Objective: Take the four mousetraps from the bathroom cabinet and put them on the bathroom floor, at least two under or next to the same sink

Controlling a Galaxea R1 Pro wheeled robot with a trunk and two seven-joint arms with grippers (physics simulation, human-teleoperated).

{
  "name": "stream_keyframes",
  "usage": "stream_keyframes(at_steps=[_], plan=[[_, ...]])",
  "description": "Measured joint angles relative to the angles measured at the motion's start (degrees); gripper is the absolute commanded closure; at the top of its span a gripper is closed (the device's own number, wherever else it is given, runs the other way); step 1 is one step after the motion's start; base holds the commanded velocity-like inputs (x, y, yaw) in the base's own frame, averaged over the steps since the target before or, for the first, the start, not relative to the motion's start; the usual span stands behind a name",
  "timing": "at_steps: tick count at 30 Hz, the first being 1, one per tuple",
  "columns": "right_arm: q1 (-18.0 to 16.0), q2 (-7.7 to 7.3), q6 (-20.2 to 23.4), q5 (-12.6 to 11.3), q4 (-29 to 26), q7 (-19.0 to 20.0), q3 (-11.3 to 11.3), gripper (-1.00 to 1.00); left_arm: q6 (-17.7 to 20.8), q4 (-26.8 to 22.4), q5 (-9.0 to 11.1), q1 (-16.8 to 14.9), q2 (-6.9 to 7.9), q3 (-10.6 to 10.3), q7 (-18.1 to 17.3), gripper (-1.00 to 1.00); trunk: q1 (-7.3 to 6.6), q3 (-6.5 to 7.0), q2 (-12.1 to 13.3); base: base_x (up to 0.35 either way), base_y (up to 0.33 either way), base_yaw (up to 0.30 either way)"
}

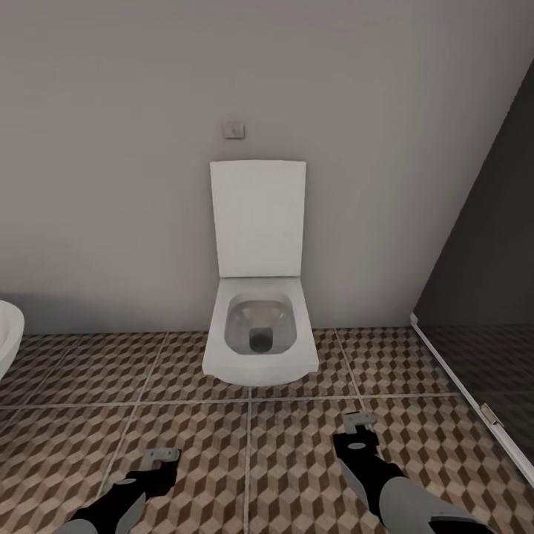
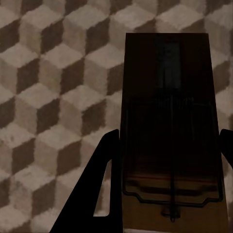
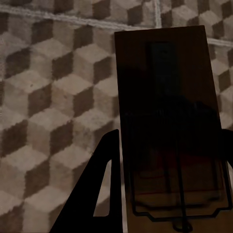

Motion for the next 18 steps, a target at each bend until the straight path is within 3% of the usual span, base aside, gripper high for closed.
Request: stream_keyframes(at_steps=[9,18], plan=[[0.0,0.12,-0.16,0.11,-0.07,0.21,0.0,1.0,-3.41,0.04,0.13,0.02,0.44,0.16,-0.01,1.0,0.0,0.0,0.0,0.0,0.0,0.0],[0.0,0.14,-0.28,0.07,-0.08,0.22,-0.06,1.0,-5.5,-0.07,0.22,-1.35,1.88,0.28,0.0,1.0,0.0,0.0,0.0,0.0,0.0,0.0]])
